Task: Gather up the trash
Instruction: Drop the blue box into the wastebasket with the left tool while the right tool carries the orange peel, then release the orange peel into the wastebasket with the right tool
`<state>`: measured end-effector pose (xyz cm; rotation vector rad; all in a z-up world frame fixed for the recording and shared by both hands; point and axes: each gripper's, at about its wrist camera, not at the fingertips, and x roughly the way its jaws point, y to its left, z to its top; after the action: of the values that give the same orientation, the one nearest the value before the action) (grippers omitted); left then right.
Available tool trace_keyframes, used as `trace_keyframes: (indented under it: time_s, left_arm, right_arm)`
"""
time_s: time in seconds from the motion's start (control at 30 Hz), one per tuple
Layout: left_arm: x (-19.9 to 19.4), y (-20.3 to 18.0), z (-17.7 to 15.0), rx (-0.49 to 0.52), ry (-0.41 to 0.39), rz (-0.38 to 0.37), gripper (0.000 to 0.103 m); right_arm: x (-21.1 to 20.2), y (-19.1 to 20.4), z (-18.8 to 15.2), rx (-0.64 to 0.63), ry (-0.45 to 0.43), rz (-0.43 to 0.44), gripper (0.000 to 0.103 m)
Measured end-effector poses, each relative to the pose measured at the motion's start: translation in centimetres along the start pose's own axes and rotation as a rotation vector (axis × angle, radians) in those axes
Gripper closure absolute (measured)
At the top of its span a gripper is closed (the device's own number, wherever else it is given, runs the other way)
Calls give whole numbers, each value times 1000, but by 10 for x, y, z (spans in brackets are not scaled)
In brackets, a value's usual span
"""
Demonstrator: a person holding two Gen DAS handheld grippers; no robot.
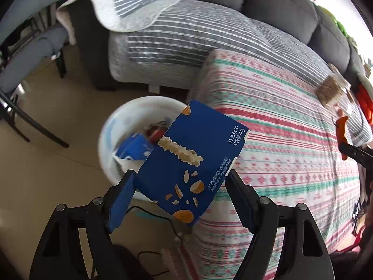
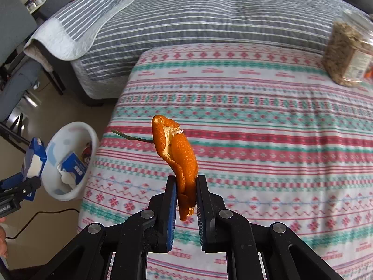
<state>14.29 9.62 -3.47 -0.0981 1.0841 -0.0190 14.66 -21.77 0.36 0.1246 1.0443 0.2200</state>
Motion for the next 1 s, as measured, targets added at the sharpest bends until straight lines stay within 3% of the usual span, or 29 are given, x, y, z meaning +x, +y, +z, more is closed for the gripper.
trace_keyframes:
  time_s: [0.2,0.3,0.4,0.5,0.73,1.0]
  left_arm:
    - [15,30,7,-38,-8,44,23]
    - [23,39,12,-41,-32,30,21]
    - [28,45,15,-57,-21,41,12]
    - [26,47,13,-58,-10,62,11]
    - [8,61,-8,0,-19,171,7]
    - [-9,99,-35,-52,0,193,6]
  right_arm:
    - [17,24,1,-31,14,10,90]
    - [22,33,2,-50,7,11,90]
    - [26,40,4,-67,-1,14,90]
    - [29,49,4,-81,-1,24,90]
    - [47,82,3,-146,16,56,89]
    - [86,139,-3,-219,58,112,89]
